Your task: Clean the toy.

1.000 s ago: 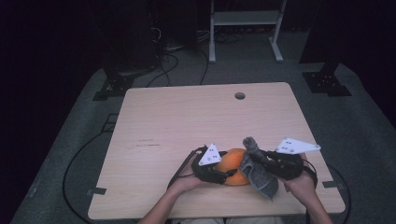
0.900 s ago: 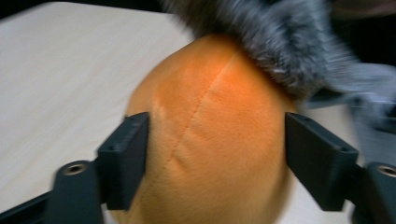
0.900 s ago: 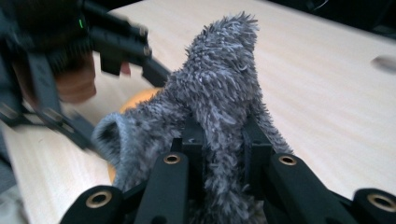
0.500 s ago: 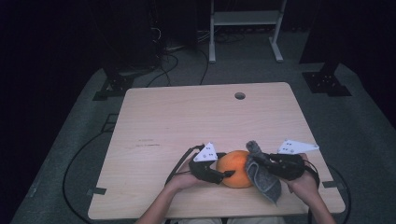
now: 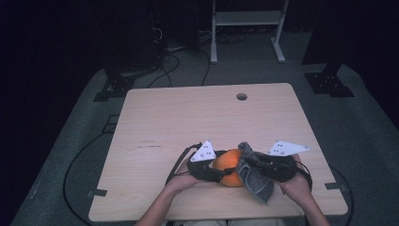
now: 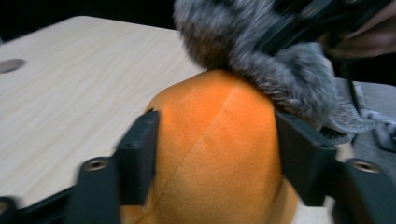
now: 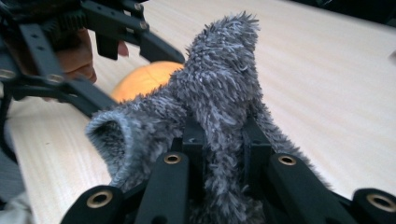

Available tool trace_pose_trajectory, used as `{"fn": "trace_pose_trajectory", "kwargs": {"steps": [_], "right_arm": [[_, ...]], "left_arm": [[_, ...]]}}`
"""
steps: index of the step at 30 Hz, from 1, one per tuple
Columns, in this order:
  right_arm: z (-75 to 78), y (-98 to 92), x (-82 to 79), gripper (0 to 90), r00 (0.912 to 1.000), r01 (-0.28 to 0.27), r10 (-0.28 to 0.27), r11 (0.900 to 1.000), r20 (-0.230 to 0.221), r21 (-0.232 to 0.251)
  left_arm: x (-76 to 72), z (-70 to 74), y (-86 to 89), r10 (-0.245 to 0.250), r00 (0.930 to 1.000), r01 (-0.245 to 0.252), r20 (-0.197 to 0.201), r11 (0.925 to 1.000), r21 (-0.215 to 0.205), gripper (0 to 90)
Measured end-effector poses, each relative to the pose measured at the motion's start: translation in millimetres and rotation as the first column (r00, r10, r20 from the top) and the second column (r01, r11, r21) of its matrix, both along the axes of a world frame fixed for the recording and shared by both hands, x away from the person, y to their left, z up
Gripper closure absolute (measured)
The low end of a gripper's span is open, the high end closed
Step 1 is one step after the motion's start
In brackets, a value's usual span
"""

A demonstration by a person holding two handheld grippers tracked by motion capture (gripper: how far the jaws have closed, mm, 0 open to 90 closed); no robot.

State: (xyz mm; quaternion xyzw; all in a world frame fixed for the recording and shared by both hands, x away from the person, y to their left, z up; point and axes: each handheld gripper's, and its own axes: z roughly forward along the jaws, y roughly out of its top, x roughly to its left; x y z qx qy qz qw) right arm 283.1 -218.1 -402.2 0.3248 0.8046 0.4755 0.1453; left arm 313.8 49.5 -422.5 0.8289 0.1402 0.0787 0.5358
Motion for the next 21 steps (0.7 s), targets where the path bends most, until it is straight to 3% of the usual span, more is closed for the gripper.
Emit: {"fn": "trace_pose_trajectory", "kwargs": {"steps": [2,4,9,12,13,16,19,21], "right_arm": [[-4.5,-3.7,-0.8,75.3,0.9999,0.002,-0.002,1.0,-0.014,0.008],[-4.6,-6.0,-2.4,75.3,1.0,0.002,-0.002,1.0,-0.007,0.002],[-7.9,-10.5,0.0,75.1,0.9999,0.005,-0.005,1.0,-0.013,0.002],[-12.0,-18.1,3.5,75.0,0.9993,0.021,-0.021,1.0,-0.032,0.011],[-13.0,-19.6,4.4,75.0,0.9991,0.027,-0.026,1.0,-0.033,0.009],[-14.5,-27.6,7.3,74.9,0.9975,0.055,-0.054,0.998,-0.045,0.01],[-10.3,-36.2,7.4,75.5,0.9929,0.112,-0.112,0.994,-0.041,0.002],[1.0,-38.0,1.7,75.6,0.9942,0.106,-0.105,0.993,-0.022,0.047]], "left_arm": [[2.3,0.3,1.7,-0.013,0.9999,0.014,0.006,0.9999,-0.008,22.3],[6.0,-2.2,1.2,0.01,0.9999,-0.01,0.002,0.9997,0.022,11.1],[9.5,-13.9,-1.2,-0.023,0.9986,0.024,-0.047,0.9993,0.028,7.4],[5.0,-16.4,-4.0,-0.052,0.9986,0.052,-0.012,0.9982,0.03,14.6],[2.7,-15.2,-5.0,-0.046,0.9989,0.046,0.011,0.9983,0.035,18.3],[1.1,-9.8,-5.9,-0.024,0.9993,0.023,0.029,0.9992,0.032,30.9],[-0.4,0.5,-3.3,-0.007,0.9983,0.006,0.058,0.9997,0.026,34.2],[-1.7,6.8,-2.5,0.013,0.997,-0.017,0.076,0.9983,0.056,34.5]]}}
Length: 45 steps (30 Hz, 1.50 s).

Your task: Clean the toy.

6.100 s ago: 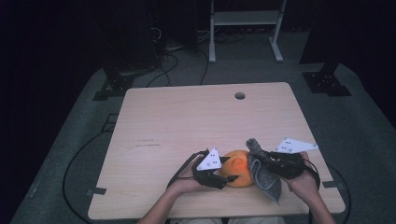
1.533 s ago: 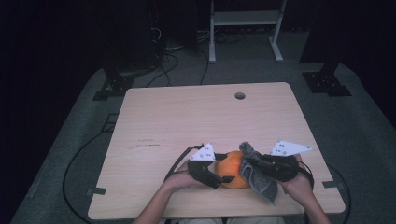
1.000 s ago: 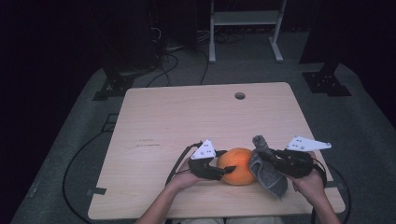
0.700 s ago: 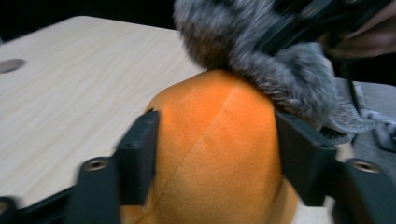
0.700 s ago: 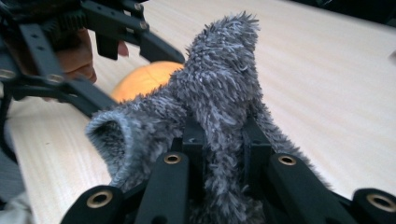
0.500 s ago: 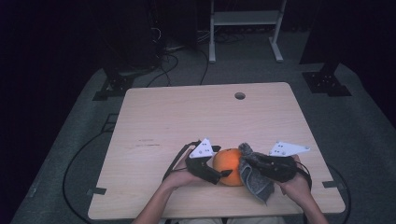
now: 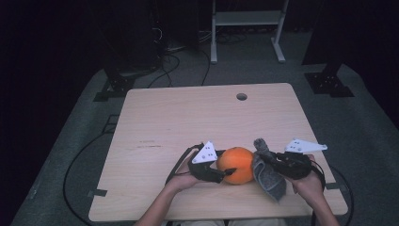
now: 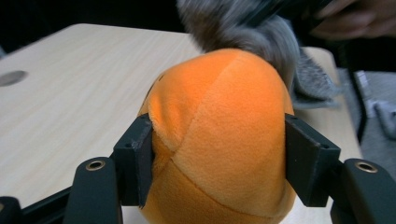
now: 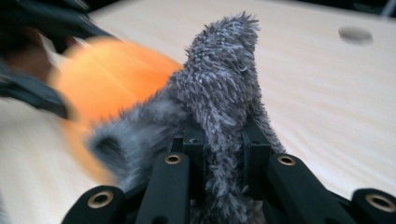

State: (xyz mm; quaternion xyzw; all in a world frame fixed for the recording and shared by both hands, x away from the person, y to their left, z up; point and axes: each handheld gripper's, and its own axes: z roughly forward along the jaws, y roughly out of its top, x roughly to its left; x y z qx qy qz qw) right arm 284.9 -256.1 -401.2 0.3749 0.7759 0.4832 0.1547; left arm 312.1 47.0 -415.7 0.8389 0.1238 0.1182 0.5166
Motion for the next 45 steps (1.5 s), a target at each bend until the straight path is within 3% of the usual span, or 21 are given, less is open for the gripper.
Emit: {"fn": "trace_pose_trajectory", "kwargs": {"steps": [3,7,9,12,14,17,22,26,29,31,32,34,36,37,40,45], "right_arm": [[16.5,15.2,-8.6,75.7,0.9964,-0.07,0.068,0.996,0.05,0.046],[14.4,39.3,-8.8,75.4,0.9922,-0.111,0.112,0.994,0.056,-0.023],[2.3,38.1,-3.3,75.1,0.9934,-0.112,0.113,0.993,0.022,-0.019],[-6.5,30.3,-1.7,75.1,0.9944,-0.105,0.105,0.994,-0.01,-0.001],[-8.1,29.2,-2.7,75.2,0.9948,-0.102,0.101,0.995,-0.013,-0.01],[-8.5,29.5,-1.8,75.2,0.9951,-0.098,0.098,0.995,-0.01,-0.019],[-10.5,28.0,-1.5,75.1,0.9957,-0.092,0.092,0.995,-0.009,-0.034],[-13.7,24.4,0.5,75.0,0.997,-0.076,0.076,0.996,-0.012,-0.04],[-15.3,22.0,3.4,75.0,0.9984,-0.055,0.055,0.997,-0.013,-0.044],[-16.8,20.2,4.9,75.1,0.9994,-0.032,0.031,0.998,-0.012,-0.059],[-17.3,19.0,5.4,75.1,0.9994,-0.029,0.028,0.998,-0.018,-0.054],[-18.1,17.3,5.4,75.2,0.9995,-0.022,0.021,0.999,-0.022,-0.045],[-18.0,18.1,5.1,75.1,0.9995,-0.029,0.028,0.998,-0.016,-0.05],[-18.0,18.5,5.1,75.1,0.9996,-0.027,0.026,0.998,-0.014,-0.054],[-16.0,16.6,5.6,75.3,0.9997,-0.019,0.018,0.999,-0.018,-0.05],[10.2,14.9,-4.2,75.4,0.9983,-0.033,0.032,0.999,0.049,0.024]], "left_arm": [[-1.6,3.6,-1.7,0.019,0.9998,-0.019,0.012,0.9994,0.029,34.6],[-5.9,6.2,-3.4,-0.001,0.9999,0.001,0.012,0.9994,0.035,34.5],[-7.4,4.8,-4.2,-0.028,0.9995,0.028,0.01,0.9986,0.045,33.6],[-5.4,2.2,-3.3,-0.067,0.9977,0.067,-0.004,0.9976,0.015,27.3],[-1.3,0.1,-0.4,-0.068,0.9977,0.068,0.005,0.9977,-0.005,19.6],[4.8,-3.3,3.3,-0.043,0.9982,0.043,-0.042,0.9991,-0.002,8.6],[9.1,-15.1,-1.0,-0.056,0.9947,0.056,-0.086,0.9984,-0.009,5.6],[5.1,-13.6,-1.5,-0.086,0.9929,0.085,-0.083,0.9963,-0.006,13.9],[3.2,-10.2,3.7,-0.139,0.9867,0.139,-0.085,0.9903,-0.006,18.6],[3.5,-9.7,7.5,-0.17,0.982,0.169,-0.081,0.9853,-0.027,21.2],[4.2,-10.2,6.9,-0.153,0.9856,0.152,-0.071,0.9881,-0.025,19.3],[6.4,-14.5,-0.8,-0.097,0.9926,0.099,-0.073,0.9948,0.022,12.3],[7.4,-20.9,-6.4,-0.095,0.9916,0.097,-0.088,0.9949,0.025,6.0],[6.3,-22.6,-7.2,-0.096,0.9921,0.097,-0.082,0.9952,0.015,7.6],[3.6,-16.4,-3.3,-0.074,0.996,0.075,-0.051,0.9971,0.012,26.5],[0.9,-1.7,0.6,-0.038,0.9993,0.037,0.002,0.9984,0.041,33.2]]}}
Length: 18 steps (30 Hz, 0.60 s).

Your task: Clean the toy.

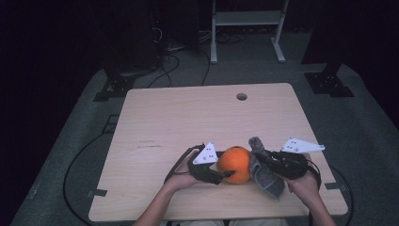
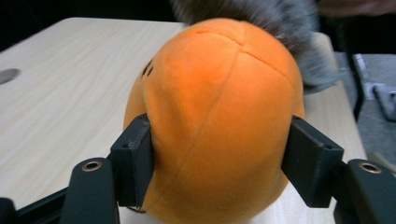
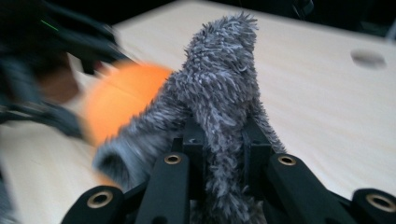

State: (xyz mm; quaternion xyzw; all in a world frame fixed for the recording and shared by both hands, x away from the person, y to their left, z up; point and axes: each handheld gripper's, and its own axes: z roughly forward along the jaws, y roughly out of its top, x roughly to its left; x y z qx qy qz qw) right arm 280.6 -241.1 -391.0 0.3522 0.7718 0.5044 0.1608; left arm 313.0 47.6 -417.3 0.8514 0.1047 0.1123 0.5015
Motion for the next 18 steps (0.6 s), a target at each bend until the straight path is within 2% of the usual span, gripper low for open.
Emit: {"fn": "trace_pose_trajectory", "kwargs": {"steps": [3,6,7,9,10,12,14,17,18], "right_arm": [[13.3,14.6,-8.8,75.4,0.9973,-0.057,0.056,0.998,0.046,0.009],[7.8,29.7,-8.2,75.2,0.9957,-0.071,0.075,0.996,0.054,-0.06],[2.8,30.5,-6.2,75.1,0.9964,-0.069,0.072,0.995,0.045,-0.072],[-6.0,25.6,-1.9,75.0,0.9966,-0.082,0.082,0.996,0.009,-0.027],[-7.9,24.2,-1.5,75.0,0.9968,-0.08,0.08,0.997,0.001,-0.022],[-9.8,21.7,-2.1,75.1,0.9976,-0.069,0.069,0.997,0.002,-0.038],[-10.5,20.4,-2.3,75.0,0.9974,-0.072,0.071,0.997,-0.008,-0.033],[-11.9,22.3,-0.3,74.8,0.9972,-0.074,0.074,0.996,-0.002,-0.039],[-12.5,23.3,-0.2,74.8,0.9974,-0.072,0.072,0.996,-0.007,-0.044]], "left_arm": [[-1.6,1.2,-1.0,-0.004,1.0,0.004,-0.003,0.9999,0.013,33.7],[-4.3,2.5,-1.3,-0.023,0.9997,0.023,-0.007,0.9993,0.03,33.7],[-4.4,1.5,-0.8,-0.037,0.9992,0.038,-0.016,0.9986,0.037,33.4],[-3.7,-1.1,0.4,-0.061,0.9976,0.062,-0.032,0.9976,0.032,30.6],[-2.8,-1.8,1.0,-0.073,0.9964,0.074,-0.042,0.997,0.023,27.8],[1.0,-2.0,3.2,-0.059,0.9974,0.058,-0.041,0.9982,-0.011,20.3],[5.4,-6.2,1.9,-0.019,0.998,0.019,-0.061,0.9998,-0.005,9.3],[6.6,-16.8,-3.4,-0.024,0.9957,0.024,-0.089,0.9997,0.0,8.6],[5.4,-17.1,-3.2,-0.027,0.9967,0.027,-0.076,0.9996,-0.002,13.8]]}}
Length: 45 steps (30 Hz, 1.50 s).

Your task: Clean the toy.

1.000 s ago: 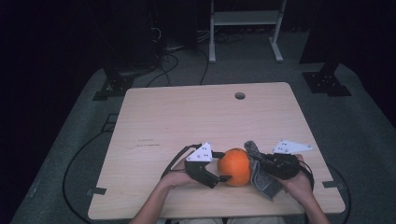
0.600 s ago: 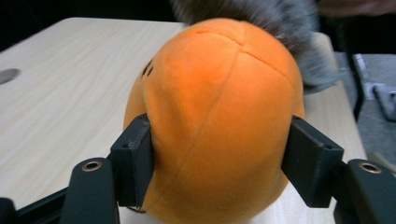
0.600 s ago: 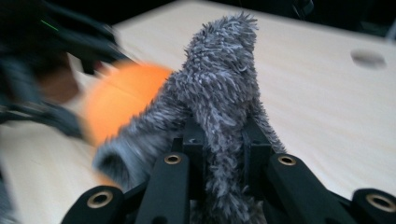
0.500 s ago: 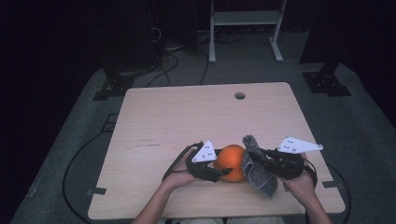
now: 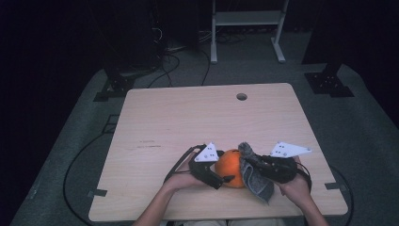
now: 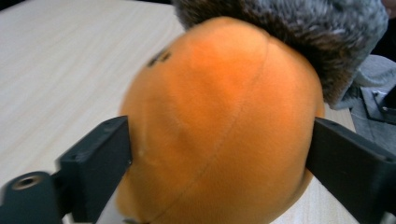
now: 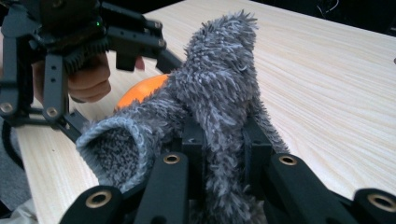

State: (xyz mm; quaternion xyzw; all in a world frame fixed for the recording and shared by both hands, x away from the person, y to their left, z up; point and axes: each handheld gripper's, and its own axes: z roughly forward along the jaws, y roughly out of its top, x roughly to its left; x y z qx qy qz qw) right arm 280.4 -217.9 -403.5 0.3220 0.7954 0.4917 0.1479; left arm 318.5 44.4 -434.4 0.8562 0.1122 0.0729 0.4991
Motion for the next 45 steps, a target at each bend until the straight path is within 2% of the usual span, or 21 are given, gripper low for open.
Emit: {"fn": "trace_pose_trajectory", "kwargs": {"steps": [2,4,6,7,10,13,16,18,20,22,24,28,30,32,35,37,39,40,42,43,45], "right_arm": [[-0.8,-1.6,1.2,74.7,0.9999,0.009,-0.009,1.0,0.006,0.0],[2.5,-5.8,0.9,74.9,0.9996,0.027,-0.027,1.0,0.006,0.014],[9.5,-7.4,-2.2,75.1,0.9991,0.037,-0.038,0.999,0.021,0.024],[14.5,-5.9,-5.4,75.1,0.9984,0.034,-0.035,0.999,0.045,0.019],[22.5,4.9,-11.1,75.2,0.9973,-0.002,0.0,0.999,0.074,0.033],[21.8,18.4,-12.4,74.9,0.9952,-0.023,0.025,0.999,0.094,-0.023],[10.4,16.5,-6.0,75.0,0.9975,-0.014,0.016,1.0,0.069,-0.026],[5.1,10.8,-3.8,75.2,0.9991,-0.014,0.014,1.0,0.04,0.009],[5.1,9.7,-5.9,75.1,0.9988,-0.015,0.016,1.0,0.047,-0.01],[5.2,8.8,-6.7,75.1,0.9986,-0.01,0.011,1.0,0.053,-0.02],[4.2,8.0,-4.8,75.0,0.9987,-0.009,0.01,1.0,0.05,-0.018],[1.3,3.7,0.1,74.9,0.9992,0.001,-0.001,1.0,0.04,-0.004],[-1.6,-2.8,3.8,74.8,0.9995,0.015,-0.015,1.0,0.029,0.003],[-5.5,-12.2,7.1,74.8,0.9982,0.06,-0.06,0.998,0.0,0.0],[-8.5,-24.4,8.9,75.3,0.9916,0.127,-0.128,0.991,-0.019,-0.035],[0.3,-25.2,4.8,75.3,0.9937,0.112,-0.112,0.994,-0.002,0.004],[11.8,-15.7,-1.8,75.4,0.9973,0.067,-0.067,0.997,0.031,0.026],[15.7,-8.6,-4.8,75.4,0.9981,0.042,-0.043,0.999,0.044,0.025],[17.5,5.9,-7.7,75.3,0.9978,0.013,-0.012,1.0,0.066,-0.017],[15.0,10.7,-7.5,75.3,0.9972,0.01,-0.007,0.999,0.074,-0.046],[8.7,10.7,-5.0,75.5,0.998,0.012,-0.009,0.999,0.062,-0.037]], "left_arm": [[-1.2,4.0,2.7,0.013,0.9997,-0.013,0.019,0.9998,-0.017,25.8],[-1.1,9.2,4.6,0.016,0.9997,-0.015,0.017,0.9991,-0.039,32.1],[-2.0,13.4,5.1,0.024,0.9991,-0.023,0.035,0.9993,-0.029,33.2],[-2.8,14.5,4.7,0.034,0.9983,-0.033,0.046,0.9992,-0.02,33.4],[-4.1,15.4,3.3,0.044,0.9976,-0.043,0.054,0.999,-0.007,34.1],[-4.7,13.6,2.5,0.052,0.9967,-0.053,0.063,0.9985,0.012,34.1],[-2.9,6.2,2.0,0.052,0.9972,-0.052,0.054,0.9986,0.005,29.8],[-0.9,4.8,1.4,0.045,0.9982,-0.045,0.039,0.9989,-0.015,18.9],[1.5,2.5,0.3,0.053,0.9983,-0.053,0.023,0.9986,-0.005,9.5],[2.8,-1.9,-0.8,0.05,0.9986,-0.05,0.013,0.9987,0.002,6.7],[2.5,-4.3,-2.0,0.048,0.9986,-0.048,0.021,0.9988,0.001,8.7],[-0.2,-6.8,-2.4,0.07,0.9963,-0.069,0.05,0.9975,-0.014,25.8],[-1.0,-6.9,-4.9,0.076,0.996,-0.075,0.047,0.9971,-0.016,27.6],[-2.1,-6.2,-6.4,0.077,0.9957,-0.076,0.051,0.997,-0.011,27.6],[-2.1,-6.4,-4.9,0.081,0.9956,-0.08,0.047,0.9967,-0.013,27.5],[-1.6,-6.8,-4.5,0.083,0.9957,-0.082,0.04,0.9965,-0.017,27.5],[-1.4,-7.1,-5.7,0.087,0.9954,-0.086,0.04,0.9961,-0.018,27.7],[-1.0,-7.1,-6.4,0.087,0.9955,-0.086,0.039,0.9961,-0.019,27.9],[-0.7,-7.1,-6.6,0.09,0.9954,-0.09,0.031,0.9957,-0.022,28.0],[-0.2,-7.3,-5.6,0.089,0.9959,-0.089,0.016,0.9956,-0.03,27.8],[2.2,-8.8,-3.3,0.077,0.9964,-0.079,-0.035,0.9947,-0.065,22.5]]}}
